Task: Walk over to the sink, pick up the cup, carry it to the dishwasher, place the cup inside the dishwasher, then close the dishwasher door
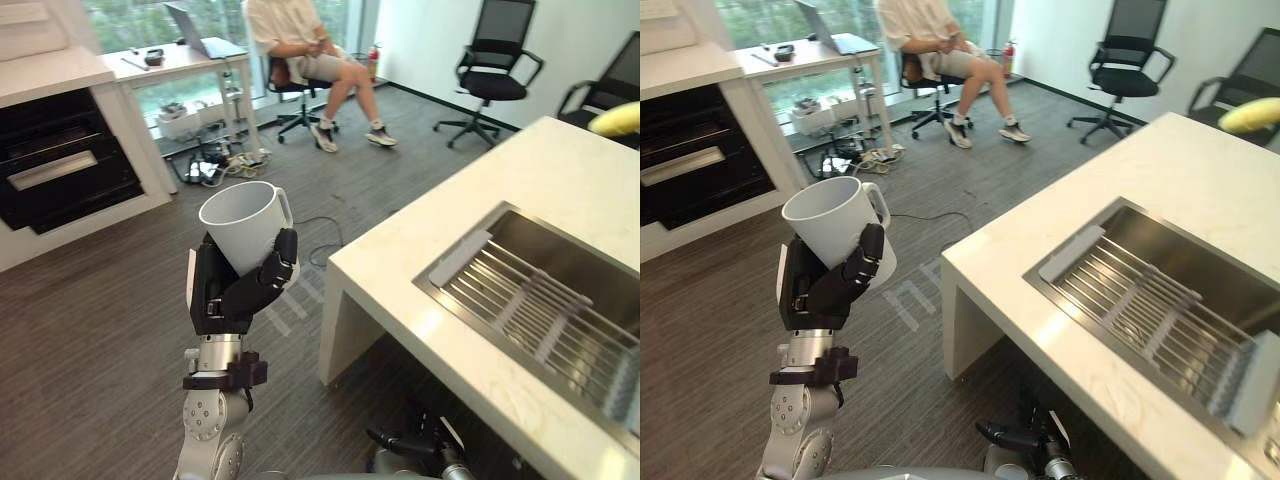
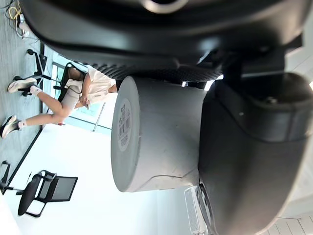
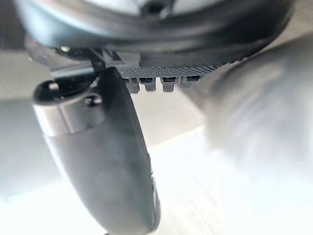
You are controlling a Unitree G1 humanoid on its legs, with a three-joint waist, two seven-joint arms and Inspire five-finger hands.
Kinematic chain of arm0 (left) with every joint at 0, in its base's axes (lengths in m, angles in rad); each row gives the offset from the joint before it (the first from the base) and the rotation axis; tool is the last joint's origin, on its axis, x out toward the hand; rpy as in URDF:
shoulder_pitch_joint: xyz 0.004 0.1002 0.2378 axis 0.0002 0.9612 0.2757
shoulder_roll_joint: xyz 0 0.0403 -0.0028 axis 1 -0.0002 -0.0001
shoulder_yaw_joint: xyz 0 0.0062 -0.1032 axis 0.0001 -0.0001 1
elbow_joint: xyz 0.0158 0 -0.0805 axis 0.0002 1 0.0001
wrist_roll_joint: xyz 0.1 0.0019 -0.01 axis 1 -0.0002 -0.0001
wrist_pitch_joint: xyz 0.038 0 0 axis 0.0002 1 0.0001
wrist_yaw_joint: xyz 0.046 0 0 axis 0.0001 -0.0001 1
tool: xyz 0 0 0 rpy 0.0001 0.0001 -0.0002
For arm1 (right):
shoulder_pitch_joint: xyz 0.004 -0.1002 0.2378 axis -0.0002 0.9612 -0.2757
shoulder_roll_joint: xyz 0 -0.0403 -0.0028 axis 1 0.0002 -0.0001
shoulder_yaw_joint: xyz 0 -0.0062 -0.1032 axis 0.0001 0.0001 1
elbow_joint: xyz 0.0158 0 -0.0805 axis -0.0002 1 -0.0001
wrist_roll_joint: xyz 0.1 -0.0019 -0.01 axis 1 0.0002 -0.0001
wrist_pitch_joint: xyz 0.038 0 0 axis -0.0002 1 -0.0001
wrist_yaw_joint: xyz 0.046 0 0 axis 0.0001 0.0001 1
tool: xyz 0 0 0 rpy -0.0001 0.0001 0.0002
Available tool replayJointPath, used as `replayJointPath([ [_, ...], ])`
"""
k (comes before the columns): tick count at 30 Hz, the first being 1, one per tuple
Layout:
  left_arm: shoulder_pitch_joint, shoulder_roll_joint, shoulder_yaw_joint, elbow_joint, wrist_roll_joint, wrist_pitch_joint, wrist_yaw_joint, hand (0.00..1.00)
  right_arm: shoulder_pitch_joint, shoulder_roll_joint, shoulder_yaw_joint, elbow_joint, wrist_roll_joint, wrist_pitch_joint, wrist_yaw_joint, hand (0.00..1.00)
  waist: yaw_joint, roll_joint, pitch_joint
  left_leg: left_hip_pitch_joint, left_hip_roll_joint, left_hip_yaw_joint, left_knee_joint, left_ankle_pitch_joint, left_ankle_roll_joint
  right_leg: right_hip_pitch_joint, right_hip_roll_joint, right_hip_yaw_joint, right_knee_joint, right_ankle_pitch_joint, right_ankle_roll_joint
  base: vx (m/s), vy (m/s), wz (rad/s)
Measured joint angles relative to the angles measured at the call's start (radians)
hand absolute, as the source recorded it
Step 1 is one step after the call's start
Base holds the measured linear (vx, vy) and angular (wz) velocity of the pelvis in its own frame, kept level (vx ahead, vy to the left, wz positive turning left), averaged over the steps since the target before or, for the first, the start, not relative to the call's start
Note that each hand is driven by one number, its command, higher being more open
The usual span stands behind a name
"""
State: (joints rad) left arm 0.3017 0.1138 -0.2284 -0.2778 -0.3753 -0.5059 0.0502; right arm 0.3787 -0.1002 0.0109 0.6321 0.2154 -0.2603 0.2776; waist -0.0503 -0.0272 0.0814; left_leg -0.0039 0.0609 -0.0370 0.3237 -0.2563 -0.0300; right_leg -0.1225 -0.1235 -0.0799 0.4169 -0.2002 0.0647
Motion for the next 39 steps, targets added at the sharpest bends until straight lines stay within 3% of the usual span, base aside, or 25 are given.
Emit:
replayJointPath([
  [1, 0.018, -0.009, -0.008, -0.003, -0.004, -0.002, -0.015, 0.00, 0.004, -0.006, 0.003, -0.018, 0.000, 0.002, 0.000, 1.00, 0.003, 0.007, -0.005, -0.002, 0.028, 0.016, 0.007, -0.003, -0.004, 0.007, 0.008, -0.023, -0.005, -0.009, -0.007, 0.28, -0.306, 0.86],
  [3, 0.048, -0.050, -0.025, -0.003, -0.032, -0.003, -0.067, 0.00, 0.025, 0.016, 0.014, -0.064, 0.011, -0.010, -0.036, 1.00, 0.008, 0.052, -0.009, -0.033, 0.096, 0.144, 0.080, 0.007, -0.003, 0.048, 0.017, -0.092, -0.027, -0.024, -0.022, 0.27, -0.242, 0.76],
  [5, 0.052, -0.077, -0.022, -0.004, -0.041, -0.003, -0.087, 0.00, 0.031, 0.010, 0.014, -0.073, 0.028, 0.001, -0.042, 1.00, 0.009, 0.074, -0.012, -0.046, 0.121, 0.247, 0.120, 0.014, 0.007, 0.085, 0.014, -0.119, -0.054, -0.024, -0.022, 0.22, -0.107, 0.48],
  [7, 0.042, -0.079, -0.021, -0.006, -0.053, -0.003, -0.110, 0.00, 0.036, 0.013, 0.015, -0.081, 0.039, 0.015, -0.047, 1.00, 0.008, 0.076, -0.016, -0.049, 0.132, 0.327, 0.134, 0.020, 0.015, 0.114, 0.004, -0.150, -0.080, -0.023, -0.019, 0.11, -0.010, 0.51],
  [9, 0.024, -0.073, -0.026, -0.005, -0.071, -0.003, -0.144, 0.00, 0.031, 0.012, 0.018, -0.081, 0.037, 0.033, -0.046, 1.00, 0.010, 0.069, -0.028, -0.054, 0.111, 0.371, 0.067, 0.048, 0.014, 0.122, -0.019, -0.205, -0.108, -0.013, -0.005, 0.01, 0.045, 0.95],
  [10, 0.011, -0.058, -0.036, -0.001, -0.088, -0.004, -0.166, 0.00, 0.015, 0.012, 0.026, -0.078, 0.037, 0.042, -0.046, 1.00, 0.014, 0.055, -0.039, -0.046, 0.073, 0.407, -0.035, 0.103, 0.020, 0.121, -0.046, -0.254, -0.131, 0.000, 0.003, -0.02, 0.050, 1.10],
  [13, -0.005, -0.028, -0.045, 0.023, -0.107, -0.005, -0.179, 0.00, -0.041, 0.024, 0.025, -0.026, 0.037, 0.041, -0.047, 1.00, 0.032, 0.030, -0.047, -0.018, 0.023, 0.464, -0.206, 0.209, 0.043, 0.136, -0.062, -0.322, -0.200, 0.040, 0.004, -0.03, 0.054, 0.89],
  [16, -0.010, -0.002, -0.059, 0.094, -0.118, -0.010, -0.180, 0.00, -0.110, 0.021, 0.019, 0.046, 0.037, 0.041, -0.054, 1.00, 0.058, 0.031, -0.049, 0.042, -0.008, 0.446, -0.328, 0.285, 0.041, 0.174, -0.053, -0.348, -0.228, 0.053, 0.001, -0.09, 0.016, 0.37],
  [18, -0.014, 0.027, -0.081, 0.144, -0.116, -0.008, -0.179, 0.00, -0.144, 0.025, 0.018, 0.072, 0.037, 0.041, -0.056, 1.00, 0.050, 0.035, -0.052, 0.072, -0.017, 0.415, -0.418, 0.338, 0.036, 0.183, -0.045, -0.371, -0.228, 0.047, -0.010, -0.18, -0.002, 0.36],
  [22, -0.017, 0.043, -0.127, 0.176, -0.113, 0.016, -0.169, 0.00, -0.143, 0.025, 0.018, 0.083, 0.036, 0.041, -0.057, 1.00, 0.048, 0.036, -0.052, 0.061, -0.021, 0.392, -0.419, 0.337, 0.038, 0.176, -0.052, -0.384, -0.212, 0.028, -0.003, -0.11, 0.011, 0.20],
  [25, -0.025, 0.037, -0.151, 0.172, -0.095, 0.031, -0.161, 0.00, -0.128, 0.027, 0.026, 0.086, 0.035, 0.044, -0.061, 1.00, 0.041, 0.023, -0.049, 0.054, -0.044, 0.399, -0.419, 0.329, 0.044, 0.141, -0.097, -0.386, -0.132, -0.002, 0.039, 0.00, 0.062, 0.14],
  [26, -0.027, 0.030, -0.174, 0.163, -0.094, 0.046, -0.159, 0.00, -0.116, 0.024, 0.025, 0.083, 0.031, 0.051, -0.066, 1.00, 0.031, 0.020, -0.050, 0.059, -0.060, 0.385, -0.419, 0.321, 0.050, 0.130, -0.132, -0.378, -0.057, -0.019, 0.082, 0.08, 0.056, 0.46],
  [28, -0.042, 0.027, -0.199, 0.160, -0.072, 0.067, -0.159, 0.00, -0.089, 0.022, 0.025, 0.075, 0.025, 0.059, -0.072, 1.00, 0.026, 0.013, -0.046, 0.070, -0.082, 0.343, -0.415, 0.319, 0.068, 0.054, -0.154, -0.211, 0.141, -0.001, 0.079, 0.11, 0.066, 0.67],
  [29, -0.054, 0.025, -0.206, 0.162, -0.072, 0.070, -0.160, 0.00, -0.083, 0.022, 0.025, 0.057, 0.015, 0.065, -0.075, 1.00, 0.021, 0.020, -0.039, 0.080, -0.074, 0.301, -0.391, 0.316, 0.076, -0.014, -0.140, -0.109, 0.276, 0.016, 0.059, 0.11, 0.030, 0.92],
  [30, -0.060, 0.025, -0.204, 0.162, -0.075, 0.074, -0.160, 0.00, -0.078, 0.025, 0.038, 0.022, 0.015, 0.064, -0.082, 1.00, 0.008, 0.024, -0.031, 0.071, -0.051, 0.257, -0.358, 0.294, 0.068, -0.020, -0.082, -0.025, 0.227, -0.037, 0.058, 0.10, -0.010, 0.96],
  [31, -0.064, 0.024, -0.203, 0.162, -0.075, 0.074, -0.160, 0.00, -0.072, 0.032, 0.040, 0.004, 0.015, 0.060, -0.084, 1.00, 0.008, 0.019, -0.029, 0.067, -0.040, 0.239, -0.345, 0.285, 0.068, -0.022, -0.054, 0.011, 0.191, -0.048, 0.055, 0.06, -0.051, 0.92],
  [33, -0.068, 0.028, -0.176, 0.157, -0.076, 0.073, -0.160, 0.00, -0.056, 0.058, 0.070, -0.029, 0.014, 0.049, -0.084, 1.00, 0.012, -0.017, -0.040, 0.062, -0.032, 0.210, -0.335, 0.273, 0.057, -0.006, 0.015, 0.117, -0.009, -0.041, 0.055, 0.07, -0.087, 0.77],
  [35, -0.068, 0.027, -0.160, 0.151, -0.076, 0.073, -0.162, 0.00, -0.052, 0.069, 0.094, -0.033, 0.013, 0.042, -0.081, 1.00, 0.011, -0.055, -0.040, 0.071, -0.057, 0.223, -0.339, 0.269, 0.050, 0.017, -0.005, 0.130, -0.093, -0.010, 0.036, 0.11, -0.126, 0.68],
  [36, -0.061, 0.024, -0.162, 0.152, -0.076, 0.075, -0.163, 0.00, -0.045, 0.067, 0.100, -0.032, 0.005, 0.045, -0.080, 1.00, 0.013, -0.059, -0.044, 0.088, -0.053, 0.246, -0.345, 0.266, 0.043, 0.026, -0.009, 0.120, -0.095, 0.007, 0.032, 0.24, -0.196, 0.71],
  [39, -0.039, 0.018, -0.174, 0.149, -0.077, 0.074, -0.191, 0.00, -0.030, 0.053, 0.118, -0.032, -0.005, 0.047, -0.072, 1.00, 0.038, -0.020, -0.050, 0.109, -0.012, 0.297, -0.357, 0.257, 0.016, 0.081, 0.003, 0.089, -0.147, 0.053, 0.010, 0.22, -0.116, 0.35],
])
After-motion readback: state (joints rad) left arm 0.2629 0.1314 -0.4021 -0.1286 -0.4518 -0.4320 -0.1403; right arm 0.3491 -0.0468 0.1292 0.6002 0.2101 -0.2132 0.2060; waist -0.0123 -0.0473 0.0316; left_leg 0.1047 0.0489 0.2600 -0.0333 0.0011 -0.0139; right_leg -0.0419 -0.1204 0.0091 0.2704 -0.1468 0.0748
